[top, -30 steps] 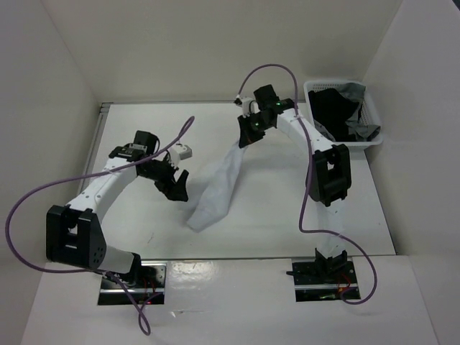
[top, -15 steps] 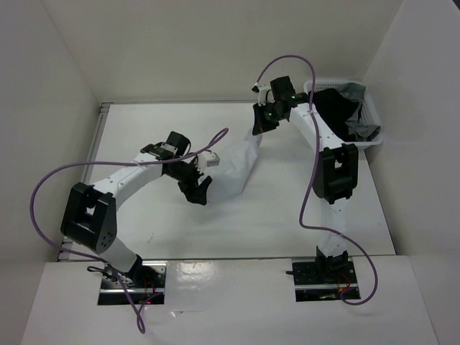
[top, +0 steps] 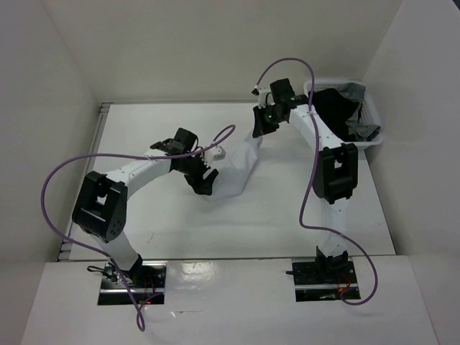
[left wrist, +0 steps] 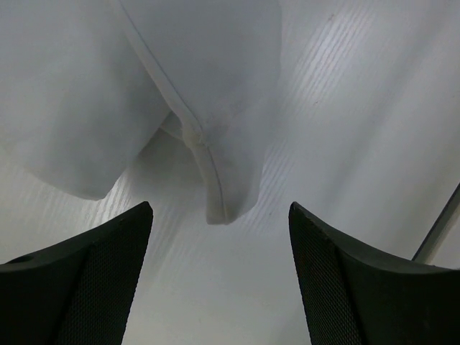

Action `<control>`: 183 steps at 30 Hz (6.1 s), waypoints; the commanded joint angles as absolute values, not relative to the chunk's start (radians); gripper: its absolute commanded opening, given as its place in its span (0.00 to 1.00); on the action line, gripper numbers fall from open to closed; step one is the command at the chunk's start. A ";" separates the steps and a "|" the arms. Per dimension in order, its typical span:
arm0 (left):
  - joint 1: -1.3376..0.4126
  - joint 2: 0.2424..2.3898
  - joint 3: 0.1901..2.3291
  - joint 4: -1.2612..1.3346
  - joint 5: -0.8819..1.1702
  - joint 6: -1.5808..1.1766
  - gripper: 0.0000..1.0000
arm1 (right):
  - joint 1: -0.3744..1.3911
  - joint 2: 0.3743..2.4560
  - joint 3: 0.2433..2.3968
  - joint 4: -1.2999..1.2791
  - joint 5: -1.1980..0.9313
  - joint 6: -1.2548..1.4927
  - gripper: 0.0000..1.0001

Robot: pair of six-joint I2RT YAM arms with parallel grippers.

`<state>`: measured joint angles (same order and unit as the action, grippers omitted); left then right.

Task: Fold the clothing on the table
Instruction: Flatten the skirt out

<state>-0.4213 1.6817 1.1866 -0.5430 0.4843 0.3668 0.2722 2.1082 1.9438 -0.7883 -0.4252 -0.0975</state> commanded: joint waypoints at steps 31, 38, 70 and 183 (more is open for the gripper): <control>-0.295 1.634 1.564 -0.727 0.385 0.356 0.00 | 0.126 1.752 1.832 -0.758 -0.434 -0.161 0.00; -0.250 1.533 1.626 -0.706 0.279 0.347 0.00 | 0.126 1.612 1.764 -0.729 -0.399 -0.196 0.00; -0.117 1.049 1.333 -1.019 0.683 0.520 0.00 | 0.066 1.144 1.382 -1.109 -1.049 -0.605 0.00; 0.374 1.006 0.980 -0.696 0.732 0.293 1.00 | 0.440 2.068 1.492 -0.930 0.352 -0.620 0.99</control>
<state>0.3691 1.0164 0.9871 -0.7246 0.6880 0.2630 0.4568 2.0525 1.4277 -1.0698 0.1242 -0.6014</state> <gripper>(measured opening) 1.000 0.985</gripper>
